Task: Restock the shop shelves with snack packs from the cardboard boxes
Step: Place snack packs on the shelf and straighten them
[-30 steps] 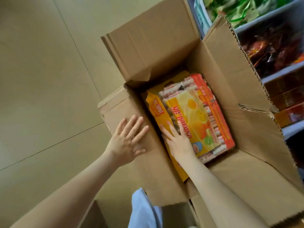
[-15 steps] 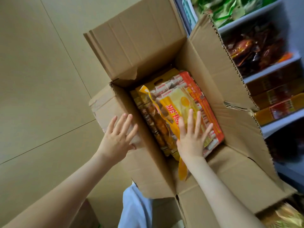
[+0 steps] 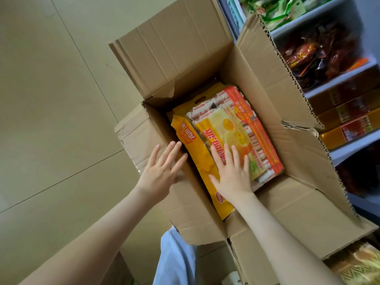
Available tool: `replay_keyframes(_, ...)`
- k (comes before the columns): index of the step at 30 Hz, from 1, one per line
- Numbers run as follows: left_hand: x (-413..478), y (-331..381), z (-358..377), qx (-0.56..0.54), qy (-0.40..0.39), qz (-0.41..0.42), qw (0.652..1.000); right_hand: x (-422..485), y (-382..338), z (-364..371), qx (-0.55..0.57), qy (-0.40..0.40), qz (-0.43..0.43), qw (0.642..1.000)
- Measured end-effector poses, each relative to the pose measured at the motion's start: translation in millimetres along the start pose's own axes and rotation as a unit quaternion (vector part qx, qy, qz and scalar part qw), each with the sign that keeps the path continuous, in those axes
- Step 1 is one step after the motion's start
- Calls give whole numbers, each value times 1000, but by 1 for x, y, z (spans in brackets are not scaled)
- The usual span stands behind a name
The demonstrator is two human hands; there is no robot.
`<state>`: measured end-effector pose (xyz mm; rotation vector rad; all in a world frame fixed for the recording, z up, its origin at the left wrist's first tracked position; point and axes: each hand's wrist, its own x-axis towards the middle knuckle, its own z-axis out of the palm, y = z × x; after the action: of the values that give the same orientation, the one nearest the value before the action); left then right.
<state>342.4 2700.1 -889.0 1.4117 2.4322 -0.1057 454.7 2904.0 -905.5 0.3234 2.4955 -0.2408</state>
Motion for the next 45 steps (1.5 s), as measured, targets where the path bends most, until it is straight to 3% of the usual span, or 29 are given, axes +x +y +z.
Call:
replay_keyframes(4, 6, -20, 13, 37, -5, 54, 998, 18, -25, 28, 14, -31, 30, 999)
replay_keyframes(8, 13, -20, 33, 62, 36, 58, 996, 31, -23, 58, -50, 62, 86, 993)
replay_keyframes(11, 18, -17, 45, 65, 104, 43, 992, 35, -5, 60, -65, 183, 39, 980)
replay_keyframes(13, 18, -15, 48, 70, 125, 36, 989, 35, 8, 56, -20, 227, 36, 973)
replay_keyframes(15, 17, -14, 51, 68, 131, 44, 988, 31, 16, 51, 53, 233, 97, 966)
replay_keyframes(17, 18, -15, 52, 69, 131, 45, 988, 26, 16, 43, 97, 231, 129, 959)
replay_keyframes(23, 19, -12, 43, 85, 98, 30, 991, 23, 9, 23, 79, 288, 93, 950)
replay_keyframes(28, 17, -12, 36, 65, 67, 28, 995, 21, 12, 12, 138, 306, 97, 937)
replay_keyframes(31, 13, -8, 14, 9, 43, 21, 999, 13, 16, -11, 162, 333, 102, 923)
replay_keyframes(34, 20, -3, -35, -84, 98, 47, 991, -1, 24, -55, 179, 339, 85, 920)
replay_keyframes(39, 57, 2, -122, 94, 245, 121, 957, -42, -9, -133, 182, 347, -43, 919)
replay_keyframes(42, 68, 0, -162, 98, 249, 191, 944, -74, -19, -167, 150, 348, -97, 920)
replay_keyframes(45, 56, 9, -202, 61, 230, 214, 947, -107, -16, -203, 126, 373, -88, 915)
